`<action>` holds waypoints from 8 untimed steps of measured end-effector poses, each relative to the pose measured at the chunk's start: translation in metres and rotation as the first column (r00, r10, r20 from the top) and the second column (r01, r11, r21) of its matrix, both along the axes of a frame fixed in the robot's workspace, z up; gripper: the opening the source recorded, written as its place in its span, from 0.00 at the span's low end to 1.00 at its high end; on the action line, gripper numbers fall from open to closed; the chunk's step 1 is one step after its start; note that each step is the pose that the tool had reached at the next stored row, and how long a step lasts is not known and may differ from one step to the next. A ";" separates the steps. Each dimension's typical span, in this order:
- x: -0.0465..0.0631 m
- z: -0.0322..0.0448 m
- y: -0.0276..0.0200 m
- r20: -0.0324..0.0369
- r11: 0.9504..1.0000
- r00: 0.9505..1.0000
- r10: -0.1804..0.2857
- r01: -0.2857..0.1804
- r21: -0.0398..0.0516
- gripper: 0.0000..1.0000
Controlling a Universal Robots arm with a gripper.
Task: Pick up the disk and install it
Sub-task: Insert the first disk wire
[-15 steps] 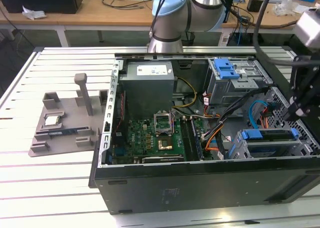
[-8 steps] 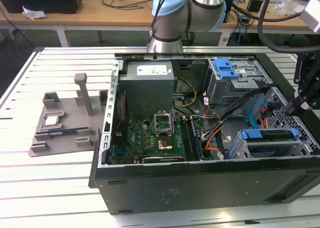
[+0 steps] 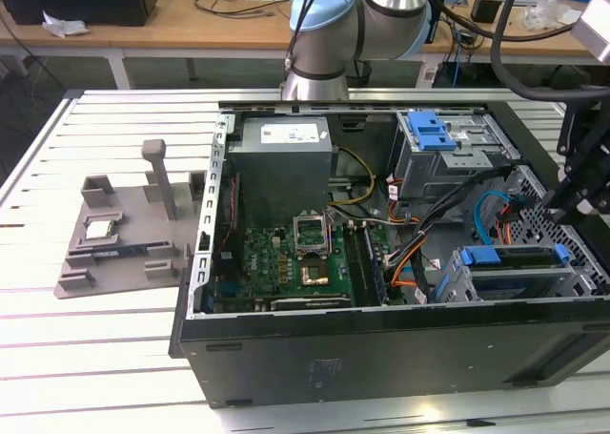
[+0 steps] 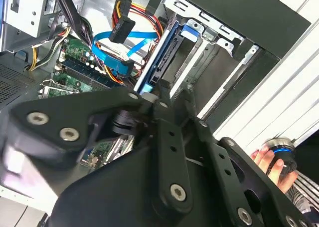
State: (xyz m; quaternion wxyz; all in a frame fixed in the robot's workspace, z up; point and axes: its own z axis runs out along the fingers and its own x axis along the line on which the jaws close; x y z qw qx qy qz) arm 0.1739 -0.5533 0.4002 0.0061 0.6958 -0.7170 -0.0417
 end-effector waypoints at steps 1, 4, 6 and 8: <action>0.000 0.0000 0.0000 0.000 1.000 1.000 0.000 0.000 0.000 0.29; 0.001 -0.0001 0.0031 0.000 1.000 1.000 0.000 0.000 -0.001 0.36; 0.004 -0.0008 0.0094 -0.001 1.000 1.000 0.000 0.000 -0.006 0.36; 0.010 -0.0064 0.0222 -0.005 1.000 1.000 0.000 0.000 -0.008 0.36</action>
